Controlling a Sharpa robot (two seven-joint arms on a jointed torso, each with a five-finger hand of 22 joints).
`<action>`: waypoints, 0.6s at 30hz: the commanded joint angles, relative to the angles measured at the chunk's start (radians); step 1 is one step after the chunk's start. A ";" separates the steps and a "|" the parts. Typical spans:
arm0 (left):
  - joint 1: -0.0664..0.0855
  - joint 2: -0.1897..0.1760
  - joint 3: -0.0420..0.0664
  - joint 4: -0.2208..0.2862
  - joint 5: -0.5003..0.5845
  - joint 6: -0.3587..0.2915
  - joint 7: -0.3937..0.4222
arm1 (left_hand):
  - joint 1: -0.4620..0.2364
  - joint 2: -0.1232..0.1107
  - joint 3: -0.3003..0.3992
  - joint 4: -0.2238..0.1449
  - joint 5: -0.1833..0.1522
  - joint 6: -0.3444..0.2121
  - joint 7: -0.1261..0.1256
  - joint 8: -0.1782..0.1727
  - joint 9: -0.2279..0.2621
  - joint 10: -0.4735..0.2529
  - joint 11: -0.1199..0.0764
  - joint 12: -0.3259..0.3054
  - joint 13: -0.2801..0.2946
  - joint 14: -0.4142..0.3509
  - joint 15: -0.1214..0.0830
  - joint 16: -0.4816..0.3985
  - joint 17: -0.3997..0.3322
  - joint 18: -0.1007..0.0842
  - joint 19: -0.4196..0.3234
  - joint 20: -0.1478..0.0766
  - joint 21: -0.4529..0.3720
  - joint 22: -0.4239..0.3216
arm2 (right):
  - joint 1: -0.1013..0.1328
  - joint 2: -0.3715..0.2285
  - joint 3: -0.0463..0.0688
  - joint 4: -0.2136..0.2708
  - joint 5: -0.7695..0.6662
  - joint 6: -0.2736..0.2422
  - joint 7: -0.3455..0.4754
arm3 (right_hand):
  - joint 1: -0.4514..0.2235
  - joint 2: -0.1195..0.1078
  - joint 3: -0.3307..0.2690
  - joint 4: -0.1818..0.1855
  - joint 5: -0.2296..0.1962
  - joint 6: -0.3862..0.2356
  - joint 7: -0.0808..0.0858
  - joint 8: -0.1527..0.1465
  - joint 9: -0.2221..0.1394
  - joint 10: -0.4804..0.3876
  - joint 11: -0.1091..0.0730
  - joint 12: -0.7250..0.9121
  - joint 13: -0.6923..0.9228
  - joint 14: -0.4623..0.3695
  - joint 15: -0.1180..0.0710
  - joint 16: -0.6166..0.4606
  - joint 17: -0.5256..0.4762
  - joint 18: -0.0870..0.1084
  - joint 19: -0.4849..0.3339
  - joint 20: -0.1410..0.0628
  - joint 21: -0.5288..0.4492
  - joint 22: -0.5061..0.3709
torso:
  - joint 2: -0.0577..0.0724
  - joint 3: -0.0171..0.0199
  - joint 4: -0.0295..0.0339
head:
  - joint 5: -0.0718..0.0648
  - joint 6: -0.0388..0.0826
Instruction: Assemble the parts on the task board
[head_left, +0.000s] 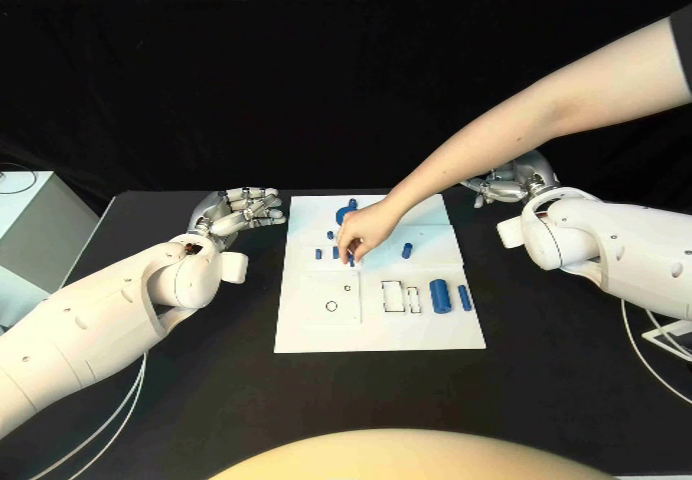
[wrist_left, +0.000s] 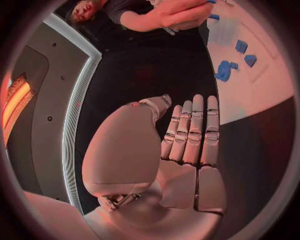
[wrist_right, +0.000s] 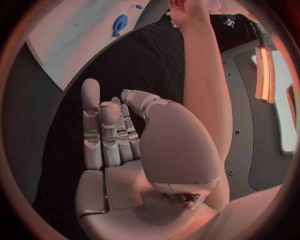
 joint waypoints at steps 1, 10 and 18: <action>0.001 0.001 0.001 0.003 -0.004 0.001 0.015 | 0.009 -0.002 0.002 -0.003 0.001 0.005 0.017 0.005 0.001 0.004 -0.001 0.003 0.001 0.002 -0.002 0.004 0.001 0.014 0.008 -0.002 0.007 -0.001 | -0.002 0.002 0.000 -0.001 -0.007 0.017 0.015 | 0.007 0.002 0.005 -0.001 0.002 0.009 0.001 0.005 -0.001 0.007 0.000 0.005 -0.001 -0.009 0.000 -0.006 -0.003 0.014 -0.007 0.001 -0.006 -0.001 | 0.000 0.0009 0.0000 | 0.002 0.000; 0.001 0.001 0.001 0.004 -0.004 0.001 0.015 | 0.009 -0.002 0.002 -0.003 0.001 0.005 0.017 0.005 0.001 0.004 -0.001 0.003 0.001 0.002 -0.002 0.004 0.001 0.014 0.008 -0.002 0.007 -0.001 | -0.002 0.002 0.000 -0.001 -0.007 0.017 0.015 | 0.007 0.002 0.005 -0.001 0.002 0.009 0.001 0.005 -0.001 0.007 0.000 0.005 -0.001 -0.009 0.000 -0.006 -0.003 0.014 -0.007 0.001 -0.006 -0.001 | 0.000 0.0002 -0.0010 | 0.002 0.001; 0.001 0.000 0.001 0.005 -0.004 0.002 0.015 | 0.009 -0.002 0.002 -0.003 0.001 0.005 0.017 0.005 0.001 0.004 -0.001 0.003 0.001 0.002 -0.002 0.004 0.001 0.014 0.008 -0.002 0.007 -0.001 | -0.003 0.002 0.000 -0.002 -0.007 0.017 0.016 | 0.007 0.002 0.005 -0.001 0.002 0.009 0.001 0.005 -0.001 0.007 0.000 0.005 -0.001 -0.009 0.000 -0.006 -0.003 0.014 -0.007 0.001 -0.006 -0.001 | -0.001 0.0002 -0.0006 | 0.000 0.005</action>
